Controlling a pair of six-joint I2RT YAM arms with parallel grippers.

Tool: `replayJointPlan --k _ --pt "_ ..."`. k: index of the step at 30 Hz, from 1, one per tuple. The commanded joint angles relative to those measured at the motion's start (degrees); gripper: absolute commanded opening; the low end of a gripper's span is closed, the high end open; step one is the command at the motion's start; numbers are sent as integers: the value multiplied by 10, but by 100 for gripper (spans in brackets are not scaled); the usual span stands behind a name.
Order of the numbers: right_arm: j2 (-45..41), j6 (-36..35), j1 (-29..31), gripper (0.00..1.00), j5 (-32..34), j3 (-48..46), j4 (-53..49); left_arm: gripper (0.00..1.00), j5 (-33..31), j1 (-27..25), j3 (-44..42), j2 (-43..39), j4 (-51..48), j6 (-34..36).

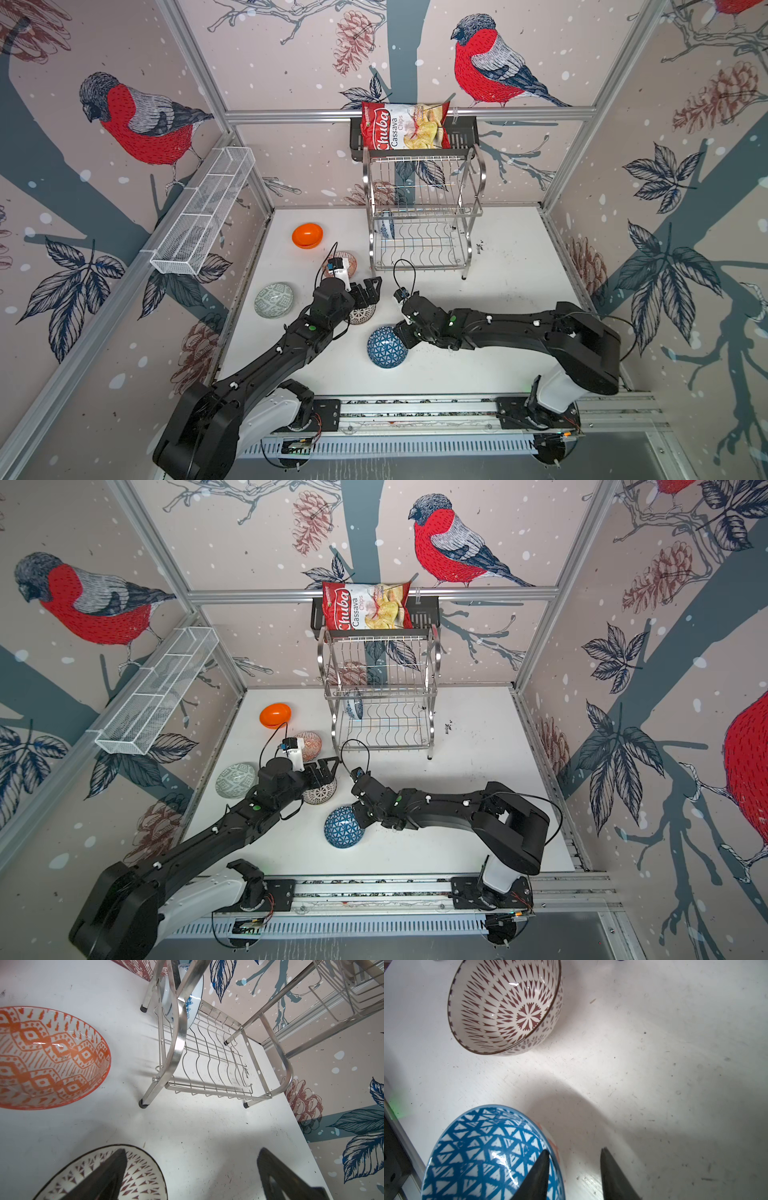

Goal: Load the bowls into the dish rack
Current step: 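Grasp the rim of the blue triangle-patterned bowl with the right gripper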

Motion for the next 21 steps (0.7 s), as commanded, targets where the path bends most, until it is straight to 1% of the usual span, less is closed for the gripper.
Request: replayJointPlan --k 1,3,6,10,15,18,21 --pt "6 6 0 34 11 3 -7 98 10 2 -3 -2 8 4" --pt "9 6 0 33 5 0 -6 98 9 2 -2 -2 7 7" --pt "6 10 1 25 10 -6 -6 98 10 2 -3 -2 6 10" --pt "-13 12 -6 19 26 -17 -11 98 13 3 -5 -2 9 9" --pt "-43 17 -47 11 43 -33 -25 98 22 3 1 -1 8 10" --pt "-59 21 -85 7 42 -46 -27 98 29 3 2 -1 8 9" --pt "-66 19 -122 6 32 -56 -24 98 37 3 6 2 7 10"
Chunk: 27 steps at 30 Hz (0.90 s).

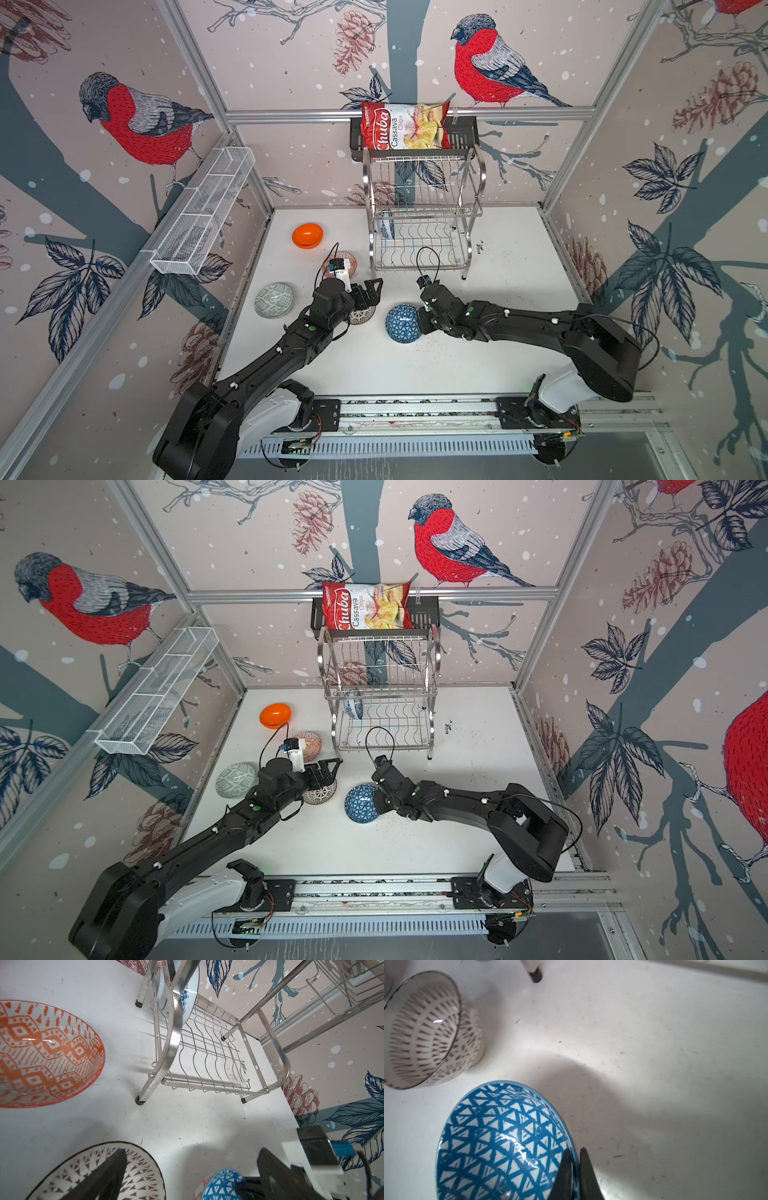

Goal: Load the bowls into the dish rack
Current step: 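Grasp the rim of the blue triangle-patterned bowl with the right gripper, then lift the blue triangle-patterned bowl with the right gripper and tilt it on edge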

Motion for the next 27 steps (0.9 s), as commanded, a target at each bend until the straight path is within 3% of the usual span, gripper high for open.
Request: replayJointPlan --k 1,13,22,27 --pt "-8 4 -28 6 6 -8 -8 98 17 1 9 4 6 6" --pt "-3 -7 -139 9 -9 -14 -13 98 36 1 26 38 5 12" --pt "-11 -9 -156 25 -5 -4 -23 98 48 1 70 89 26 31" --pt "-49 -2 -155 40 4 3 -41 98 71 1 68 97 66 48"
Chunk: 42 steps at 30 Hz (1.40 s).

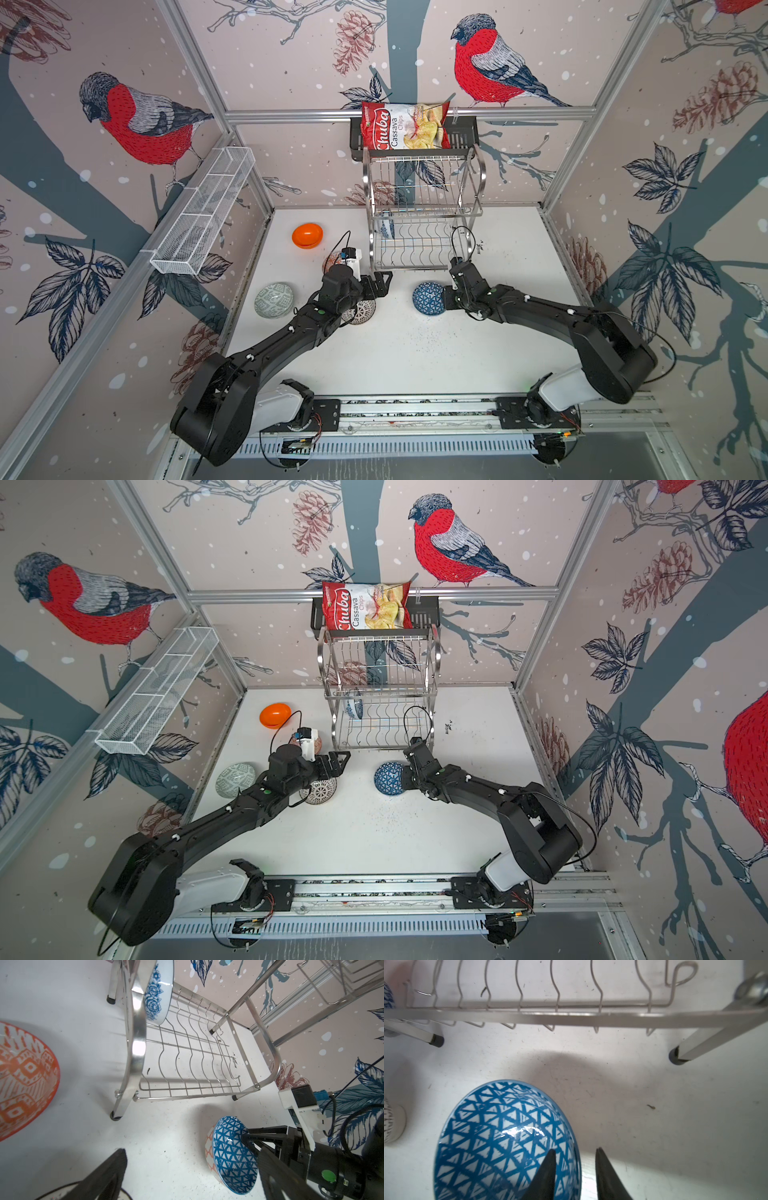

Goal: Load the bowls into the dish rack
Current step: 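Lift the blue triangle-patterned bowl with the right gripper and tilt it on edge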

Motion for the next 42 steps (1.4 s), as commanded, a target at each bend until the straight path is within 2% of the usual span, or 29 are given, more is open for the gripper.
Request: replayJointPlan --k 1,6,13,19,25,31,42 --pt "-27 4 1 43 17 9 -19 98 24 0 -7 2 58 25" --pt "-57 10 20 59 25 29 -35 98 42 0 -31 16 113 46" --pt "-12 24 89 65 52 81 -54 98 55 0 -55 2 135 58" --pt "59 34 127 64 42 120 -49 98 -33 0 -72 -38 100 59" --pt "114 36 153 60 49 149 -59 98 -45 1 -80 -46 106 59" --pt "167 24 168 53 104 192 -100 98 -41 1 -79 -38 106 57" --pt "195 14 171 29 134 198 -115 98 -37 1 -75 -24 109 56"
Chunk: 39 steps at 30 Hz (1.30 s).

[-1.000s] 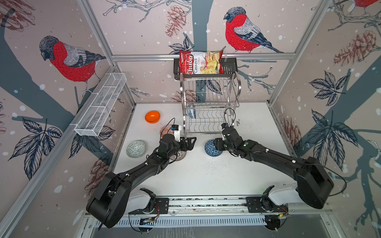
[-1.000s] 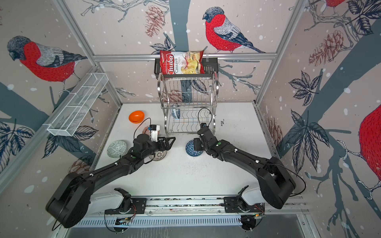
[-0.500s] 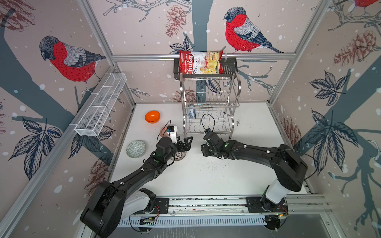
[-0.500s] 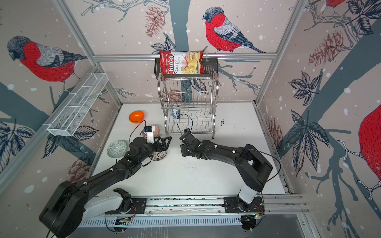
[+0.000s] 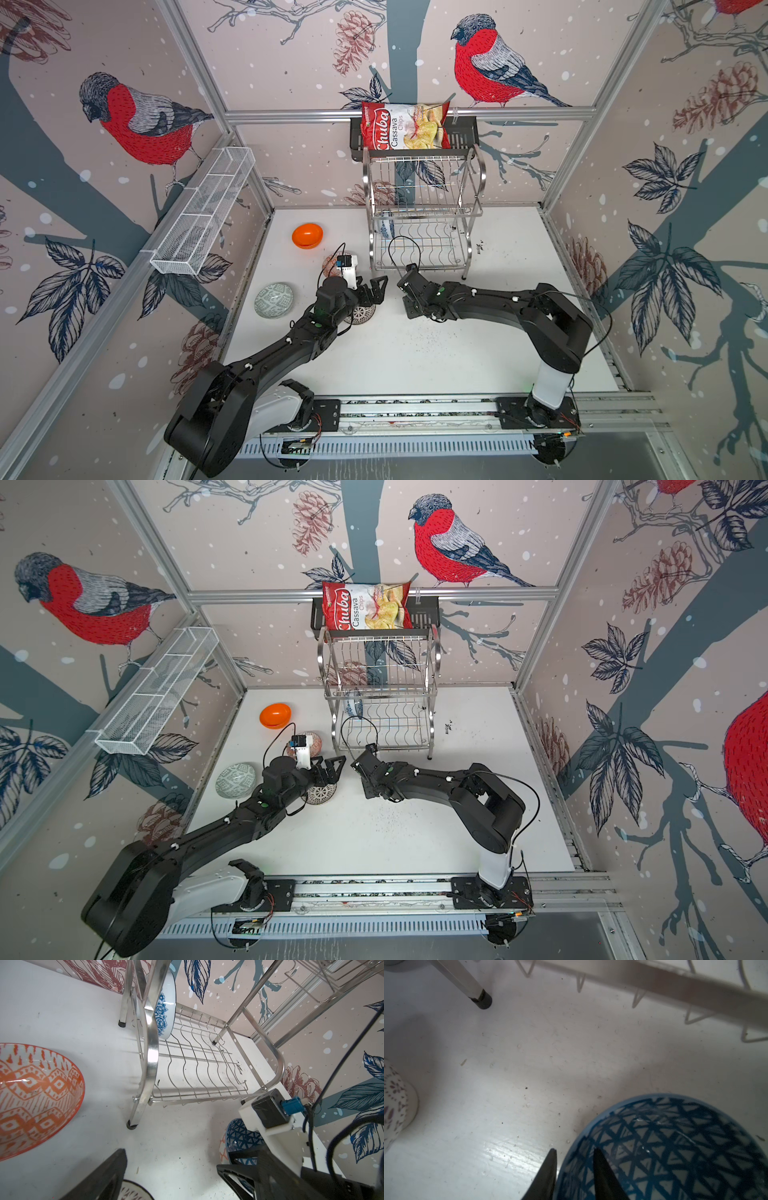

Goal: Load the bowls into the dish rack
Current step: 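Lift the blue triangle-patterned bowl with the right gripper and tilt it on edge, then carry the blue bowl with the right gripper into the rack's lower tier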

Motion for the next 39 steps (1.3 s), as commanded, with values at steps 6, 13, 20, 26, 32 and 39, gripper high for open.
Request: replayJointPlan --k 6,13,20,26,32,39 --pt "11 -14 1 22 21 1 -12 98 -1 1 1 2 16 8" --pt "10 -13 1 12 23 -7 -10 98 1 2 2 5 17 7" --pt "-3 -13 1 2 22 -12 -11 98 2 1 2 3 17 7" --pt "-24 -11 -1 1 -5 -21 3 98 0 1 0 -1 15 7" --pt "-76 -13 -5 0 -29 -38 27 98 5 2 1 0 17 6" --pt "-145 -25 -23 0 -70 -59 69 98 6 1 0 -9 16 10"
